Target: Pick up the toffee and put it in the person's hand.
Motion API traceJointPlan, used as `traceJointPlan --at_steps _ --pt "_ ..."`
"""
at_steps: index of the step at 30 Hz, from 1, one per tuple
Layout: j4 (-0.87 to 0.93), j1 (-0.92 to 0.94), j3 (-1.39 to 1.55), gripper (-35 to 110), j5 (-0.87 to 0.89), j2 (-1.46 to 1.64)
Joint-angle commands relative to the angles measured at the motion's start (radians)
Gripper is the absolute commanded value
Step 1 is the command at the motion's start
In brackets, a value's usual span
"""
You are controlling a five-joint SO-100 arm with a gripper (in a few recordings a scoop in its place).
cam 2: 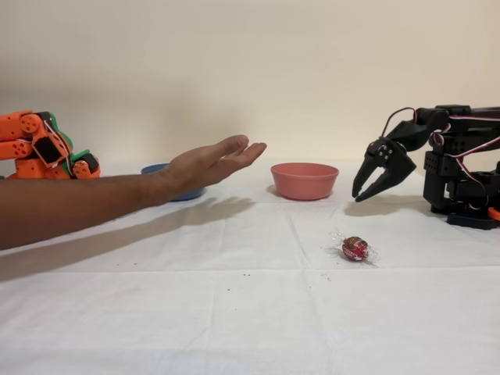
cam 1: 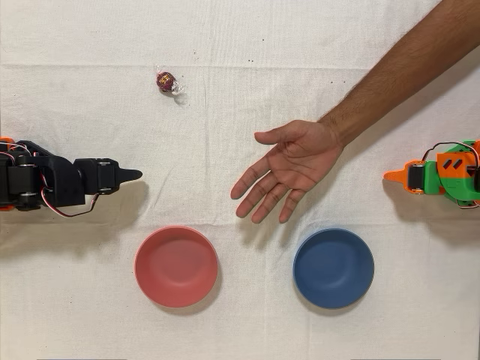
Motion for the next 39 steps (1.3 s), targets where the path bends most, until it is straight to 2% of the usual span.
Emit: traceJointPlan --at_steps 1,9,14,22,29,39 --pt "0.028 -0.012 -0.181 0 0.015 -0.055" --pt "0.101 -0.02 -0.342 0 -0.028 -0.147" --pt "0.215 -0.029 -0.526 0 -0.06 -0.272" --pt "0.391 -0.172 -0.807 0 -0.071 -0.442" --pt "0.39 -0.236 -0.838 1 -0.048 -0.554" --pt "0.268 -0.304 -0.848 12 -0.06 -0.724"
